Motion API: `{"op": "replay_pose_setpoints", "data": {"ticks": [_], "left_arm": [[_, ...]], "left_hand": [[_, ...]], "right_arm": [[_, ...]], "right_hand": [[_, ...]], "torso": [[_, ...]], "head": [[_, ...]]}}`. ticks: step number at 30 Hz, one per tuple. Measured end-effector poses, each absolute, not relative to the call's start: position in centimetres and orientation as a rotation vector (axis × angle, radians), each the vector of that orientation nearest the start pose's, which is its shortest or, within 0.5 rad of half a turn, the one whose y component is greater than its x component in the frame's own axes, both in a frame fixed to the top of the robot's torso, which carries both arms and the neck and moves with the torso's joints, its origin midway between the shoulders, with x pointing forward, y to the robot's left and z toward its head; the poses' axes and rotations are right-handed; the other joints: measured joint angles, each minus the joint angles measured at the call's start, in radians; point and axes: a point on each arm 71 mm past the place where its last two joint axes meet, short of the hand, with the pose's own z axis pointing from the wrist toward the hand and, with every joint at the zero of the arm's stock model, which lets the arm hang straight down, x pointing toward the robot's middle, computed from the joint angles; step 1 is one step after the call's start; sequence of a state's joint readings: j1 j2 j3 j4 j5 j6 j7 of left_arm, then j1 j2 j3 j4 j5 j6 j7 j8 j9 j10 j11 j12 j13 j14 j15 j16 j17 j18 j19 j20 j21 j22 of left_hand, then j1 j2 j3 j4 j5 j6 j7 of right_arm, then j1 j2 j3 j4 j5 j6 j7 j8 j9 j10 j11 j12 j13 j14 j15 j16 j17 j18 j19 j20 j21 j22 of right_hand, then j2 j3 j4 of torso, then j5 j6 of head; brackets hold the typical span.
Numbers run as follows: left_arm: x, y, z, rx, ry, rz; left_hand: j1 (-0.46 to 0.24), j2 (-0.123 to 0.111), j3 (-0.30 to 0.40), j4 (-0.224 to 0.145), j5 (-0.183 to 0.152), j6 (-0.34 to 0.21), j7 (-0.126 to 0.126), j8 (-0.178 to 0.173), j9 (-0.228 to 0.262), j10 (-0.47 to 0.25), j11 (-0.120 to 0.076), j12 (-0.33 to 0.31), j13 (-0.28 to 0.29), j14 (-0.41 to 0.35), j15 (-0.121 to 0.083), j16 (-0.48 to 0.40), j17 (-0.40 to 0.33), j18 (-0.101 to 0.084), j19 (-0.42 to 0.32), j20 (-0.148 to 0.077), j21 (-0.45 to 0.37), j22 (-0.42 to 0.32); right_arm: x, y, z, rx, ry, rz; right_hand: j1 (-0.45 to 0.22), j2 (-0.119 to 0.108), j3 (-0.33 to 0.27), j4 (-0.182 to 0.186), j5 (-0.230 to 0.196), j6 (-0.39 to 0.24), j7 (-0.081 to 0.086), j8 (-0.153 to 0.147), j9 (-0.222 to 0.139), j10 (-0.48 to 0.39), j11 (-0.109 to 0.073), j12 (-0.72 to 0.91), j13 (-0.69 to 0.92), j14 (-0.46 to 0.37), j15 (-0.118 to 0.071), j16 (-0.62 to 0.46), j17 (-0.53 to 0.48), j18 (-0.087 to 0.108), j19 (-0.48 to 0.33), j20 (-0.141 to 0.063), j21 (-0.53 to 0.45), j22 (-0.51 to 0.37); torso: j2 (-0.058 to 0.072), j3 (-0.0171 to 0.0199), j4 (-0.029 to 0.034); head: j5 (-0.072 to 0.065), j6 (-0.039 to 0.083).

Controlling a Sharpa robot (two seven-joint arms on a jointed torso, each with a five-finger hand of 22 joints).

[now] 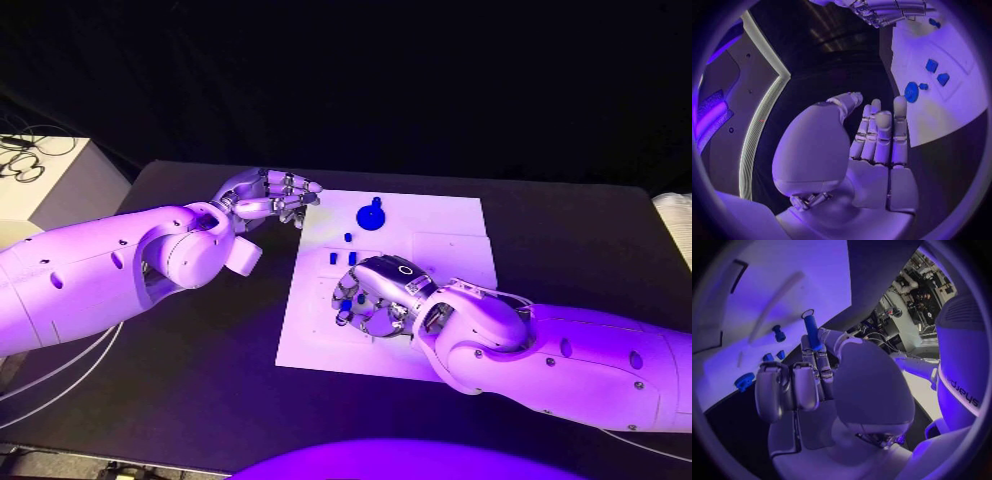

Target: Assemble the parts on the task board

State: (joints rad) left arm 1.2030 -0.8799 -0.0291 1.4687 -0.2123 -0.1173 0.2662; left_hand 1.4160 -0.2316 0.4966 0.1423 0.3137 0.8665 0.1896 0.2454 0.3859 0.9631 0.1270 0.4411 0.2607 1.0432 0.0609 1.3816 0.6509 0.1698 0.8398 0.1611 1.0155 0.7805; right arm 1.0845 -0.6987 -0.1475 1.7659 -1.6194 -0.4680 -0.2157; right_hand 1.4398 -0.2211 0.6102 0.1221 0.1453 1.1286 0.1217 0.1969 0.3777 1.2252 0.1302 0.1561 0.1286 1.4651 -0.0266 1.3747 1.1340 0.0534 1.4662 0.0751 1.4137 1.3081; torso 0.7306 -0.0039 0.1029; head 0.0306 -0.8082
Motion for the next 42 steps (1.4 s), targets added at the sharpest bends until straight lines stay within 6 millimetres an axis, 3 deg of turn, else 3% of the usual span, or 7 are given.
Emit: {"op": "replay_pose_setpoints", "data": {"ticks": [42], "left_arm": [[49.44, 23.16, -18.2, -0.918, 1.651, -1.504]], "left_hand": [[0.0, 0.0, 0.0, 0.0, 0.0, 0.0, 0.0, 0.0, 0.0, 0.0, 0.0, 0.0, 0.0, 0.0, 0.0, 0.0, 0.0, 0.0, 0.0, 0.0, 0.0, 0.0]], "right_arm": [[37.55, -7.03, -23.73, -0.347, 1.632, 0.924]], "right_hand": [[-0.004, 0.004, -0.001, -0.004, -0.005, 0.0, 0.0, 0.0, 0.002, 0.003, 0.003, -0.002, 0.015, -0.001, -0.001, 0.0, 0.002, 0.0, 0.0, 0.0, 0.0, -0.001]], "torso": [[0.0, -0.0014, 0.0012]], "head": [[0.007, -0.009]]}}
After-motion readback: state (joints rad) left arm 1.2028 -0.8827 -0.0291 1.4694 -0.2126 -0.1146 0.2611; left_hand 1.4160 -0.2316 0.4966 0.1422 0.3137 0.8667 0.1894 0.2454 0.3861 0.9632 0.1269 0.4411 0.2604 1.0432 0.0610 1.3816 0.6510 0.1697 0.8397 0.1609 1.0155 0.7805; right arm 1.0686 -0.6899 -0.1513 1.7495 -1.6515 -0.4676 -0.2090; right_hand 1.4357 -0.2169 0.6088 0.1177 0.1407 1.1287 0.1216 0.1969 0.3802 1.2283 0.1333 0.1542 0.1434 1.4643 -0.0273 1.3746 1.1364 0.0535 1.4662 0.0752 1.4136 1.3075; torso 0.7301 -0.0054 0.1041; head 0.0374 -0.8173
